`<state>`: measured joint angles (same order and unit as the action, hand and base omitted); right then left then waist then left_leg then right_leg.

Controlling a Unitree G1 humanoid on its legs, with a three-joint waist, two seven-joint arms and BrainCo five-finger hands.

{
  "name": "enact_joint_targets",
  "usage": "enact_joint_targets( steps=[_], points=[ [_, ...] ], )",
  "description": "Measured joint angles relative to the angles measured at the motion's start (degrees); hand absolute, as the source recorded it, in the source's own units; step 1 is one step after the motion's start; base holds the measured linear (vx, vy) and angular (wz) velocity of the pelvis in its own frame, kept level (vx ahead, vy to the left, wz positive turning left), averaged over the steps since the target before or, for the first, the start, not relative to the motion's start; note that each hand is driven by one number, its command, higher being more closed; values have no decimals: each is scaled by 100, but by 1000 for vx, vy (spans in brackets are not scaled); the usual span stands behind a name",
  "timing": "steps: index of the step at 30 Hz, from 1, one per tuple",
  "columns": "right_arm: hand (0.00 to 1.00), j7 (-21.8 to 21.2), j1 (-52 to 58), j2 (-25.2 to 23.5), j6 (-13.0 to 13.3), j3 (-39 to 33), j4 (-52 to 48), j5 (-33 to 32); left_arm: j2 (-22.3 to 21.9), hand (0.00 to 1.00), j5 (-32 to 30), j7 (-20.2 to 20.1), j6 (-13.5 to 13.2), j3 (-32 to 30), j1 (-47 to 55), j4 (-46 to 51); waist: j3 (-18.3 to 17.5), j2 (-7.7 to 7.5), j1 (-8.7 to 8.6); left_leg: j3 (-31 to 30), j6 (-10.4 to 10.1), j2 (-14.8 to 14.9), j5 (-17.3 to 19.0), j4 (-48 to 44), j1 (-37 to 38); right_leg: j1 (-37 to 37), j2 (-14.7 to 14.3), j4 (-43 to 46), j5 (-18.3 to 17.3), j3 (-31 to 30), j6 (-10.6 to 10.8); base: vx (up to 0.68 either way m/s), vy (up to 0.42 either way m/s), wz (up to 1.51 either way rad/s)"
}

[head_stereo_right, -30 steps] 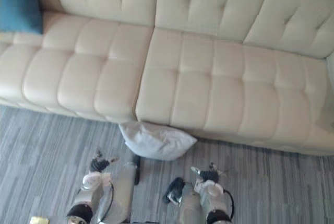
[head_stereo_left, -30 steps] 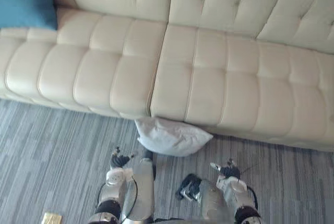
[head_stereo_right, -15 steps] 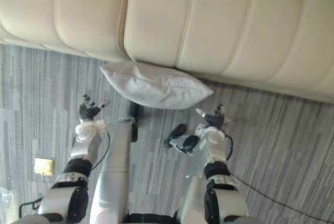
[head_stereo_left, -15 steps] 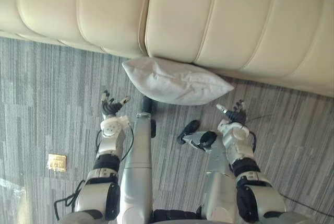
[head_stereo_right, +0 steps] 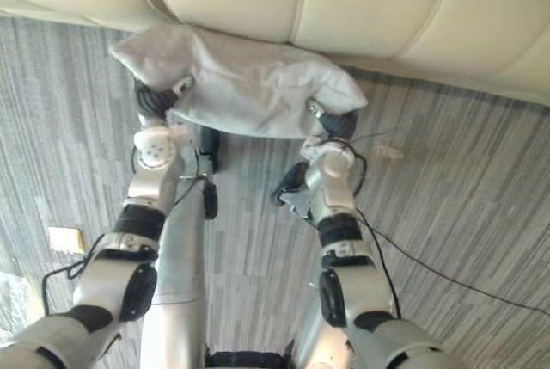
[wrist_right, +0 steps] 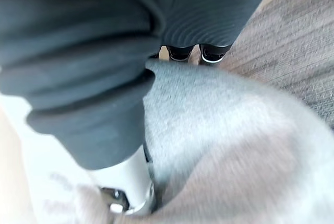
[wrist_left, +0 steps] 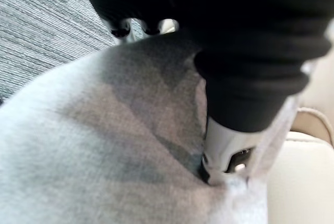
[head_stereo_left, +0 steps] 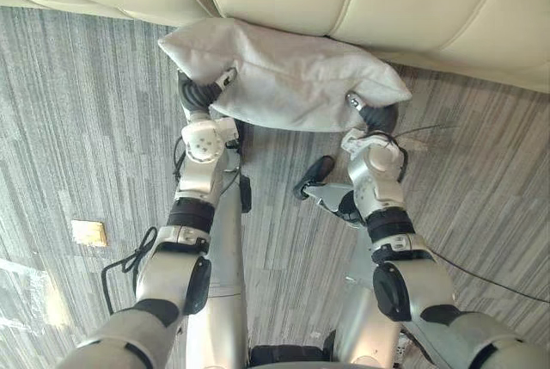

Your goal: Pick up cushions and gather them together orderly.

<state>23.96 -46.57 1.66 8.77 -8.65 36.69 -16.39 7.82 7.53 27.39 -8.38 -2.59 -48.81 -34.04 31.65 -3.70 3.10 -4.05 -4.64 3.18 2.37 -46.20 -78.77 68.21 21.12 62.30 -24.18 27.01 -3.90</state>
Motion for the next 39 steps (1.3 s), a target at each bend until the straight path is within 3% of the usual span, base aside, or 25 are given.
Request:
enact_joint_targets(
  steps=[7, 10, 16, 17, 22, 24, 28, 32, 39],
  points=[
    [100, 9, 534, 18, 43, 390, -535, -120, -7, 100, 60, 133, 1, 213, 229, 462, -12, 0, -31, -29, -39, -56, -163, 252, 403, -334, -23, -147, 21, -9, -28, -20, 3, 8],
    [100, 8, 1044, 3, 109, 607, -1020, -117, -26, 100, 59, 143, -23, 431, 582, 898, -34, -9, -25, -41, -64, 3, -198, 544, 944, -873, -146, -457, 109, 68, -59, -35, -3, -6],
    [100, -15, 2370, -58, 269, 761, -2410, 25, -249, 100, 46, 135, -129, 891, 1520, 1871, -72, -16, -23, 37, -34, 38, -261, 1303, 2427, -2271, -301, -1202, 232, 165, 94, 36, -23, -2],
    [100, -92, 3653, -51, 381, 1079, -3218, 203, -335, 100, 39, 93, -247, 1236, 2677, 2440, -602, -148, 11, 192, -63, 86, -220, 1752, 3514, -3361, -442, -1797, 307, 219, 110, 262, -97, -7],
    [100, -215, 4143, 78, 339, 1240, -3764, 479, -352, 100, 45, 79, -285, 1268, 3285, 2882, -876, -186, 24, 246, -44, 115, -175, 1959, 4101, -3909, -528, -2094, 348, 221, 175, 119, -28, -7],
    [100, -373, 4823, 83, 263, 1428, -3866, 903, -350, 100, 48, -76, -288, 1376, 4149, 2997, -976, -164, 45, 385, -66, 148, -115, 2565, 5302, -5070, -696, -2775, 436, 262, 382, 116, -15, -12],
    [100, -605, 5717, 145, 365, 1604, -3987, 1268, -268, 100, 49, -289, -482, 1640, 5468, 3394, -1975, -78, 30, 539, -52, 130, -207, 3478, 6164, -5677, -950, -3677, 606, 121, 543, 164, -3, -23],
    [100, -812, 5710, 387, 279, 1611, -3645, 1474, -201, 100, 73, -506, -463, 1672, 5909, 3376, -2182, 147, -10, 650, -66, 210, -363, 3967, 6742, -6341, -1259, -4503, 1033, 75, 467, 195, 7, -22],
    [100, -936, 5751, 417, 201, 1594, -3540, 1582, -165, 100, 356, -737, -436, 1708, 6154, 3350, -2399, 162, -6, 450, -20, 117, -326, 4184, 7236, -7151, -1408, -5368, 1318, 158, 557, 89, 3, 5]
  ],
)
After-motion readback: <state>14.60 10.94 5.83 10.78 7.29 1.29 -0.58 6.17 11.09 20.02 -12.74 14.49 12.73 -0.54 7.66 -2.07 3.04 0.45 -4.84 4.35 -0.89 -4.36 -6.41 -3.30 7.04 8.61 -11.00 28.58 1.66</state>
